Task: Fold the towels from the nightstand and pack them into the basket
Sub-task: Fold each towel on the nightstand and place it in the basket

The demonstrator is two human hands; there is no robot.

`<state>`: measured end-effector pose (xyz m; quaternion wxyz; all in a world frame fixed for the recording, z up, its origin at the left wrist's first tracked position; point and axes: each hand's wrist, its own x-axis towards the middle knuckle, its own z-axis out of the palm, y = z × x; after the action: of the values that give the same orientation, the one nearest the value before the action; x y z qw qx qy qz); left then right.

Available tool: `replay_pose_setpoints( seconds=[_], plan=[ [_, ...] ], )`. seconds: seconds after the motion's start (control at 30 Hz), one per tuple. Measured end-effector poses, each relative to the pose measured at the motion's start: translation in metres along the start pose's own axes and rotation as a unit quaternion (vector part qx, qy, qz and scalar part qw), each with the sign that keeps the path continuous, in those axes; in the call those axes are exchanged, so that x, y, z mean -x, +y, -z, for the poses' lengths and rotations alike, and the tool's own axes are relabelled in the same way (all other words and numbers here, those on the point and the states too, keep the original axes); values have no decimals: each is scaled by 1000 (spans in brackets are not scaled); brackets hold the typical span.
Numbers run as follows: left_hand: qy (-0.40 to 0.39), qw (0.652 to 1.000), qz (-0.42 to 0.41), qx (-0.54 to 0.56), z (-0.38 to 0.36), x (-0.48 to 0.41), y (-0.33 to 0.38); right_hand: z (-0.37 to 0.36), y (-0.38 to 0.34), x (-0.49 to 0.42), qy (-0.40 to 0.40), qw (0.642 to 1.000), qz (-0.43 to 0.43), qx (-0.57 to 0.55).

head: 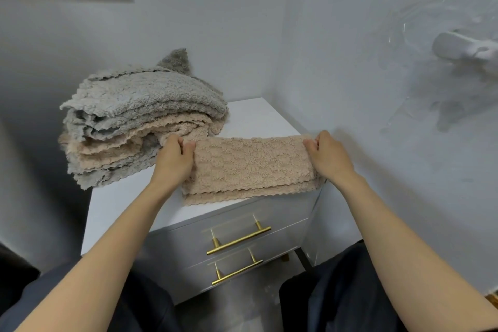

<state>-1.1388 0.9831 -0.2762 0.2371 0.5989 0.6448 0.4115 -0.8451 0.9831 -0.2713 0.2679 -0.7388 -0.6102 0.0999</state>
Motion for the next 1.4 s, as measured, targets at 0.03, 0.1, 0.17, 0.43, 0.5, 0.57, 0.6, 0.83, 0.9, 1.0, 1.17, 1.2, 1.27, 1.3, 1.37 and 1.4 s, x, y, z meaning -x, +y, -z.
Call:
replay_pose_setpoints(
  seconds=[0.03,0.1,0.17,0.43,0.5,0.57,0.6,0.83,0.9,1.0,1.17,1.2,1.27,1.3,1.37,1.4],
  plan=[
    [-4,1000,0,5,-1,1,-1,0,0,2,9,1000,11,15],
    [-16,1000,1,6,-2,1,-2,1,-1,5,22,999,22,45],
    [-25,1000,3,6,-3,0,-3,3,-1,8,27,997,21,72],
    [-34,995,-48,-75,0,5,-8,7,5,16,-9,995,33,96],
    [-33,992,-69,-99,0,8,-10,6,7,17,-29,994,34,103],
    [-31,987,-88,-127,1,11,-10,5,8,18,-41,993,35,110],
    [-29,985,-98,-142,1,12,-10,5,8,18,-44,992,33,114],
    [46,963,-99,-248,9,21,-1,-1,-3,23,54,970,55,229],
    [88,946,-142,-277,7,24,4,-6,-12,26,87,954,104,269],
    [68,935,-227,-265,-9,29,12,-23,-33,35,72,965,192,164],
    [-48,940,-216,-259,-48,33,16,-54,-67,48,3,974,225,25],
    [-66,941,-200,-266,-54,33,14,-57,-69,48,-13,975,220,23],
    [-93,940,-177,-275,-59,31,10,-62,-69,47,-53,978,199,26],
    [-100,941,-170,-275,-59,30,8,-63,-67,46,-68,978,196,33],
    [-111,941,-157,-279,-58,28,7,-65,-63,44,-76,973,205,72],
    [-114,940,-151,-285,-56,27,6,-65,-61,43,-74,971,204,98]
  ],
)
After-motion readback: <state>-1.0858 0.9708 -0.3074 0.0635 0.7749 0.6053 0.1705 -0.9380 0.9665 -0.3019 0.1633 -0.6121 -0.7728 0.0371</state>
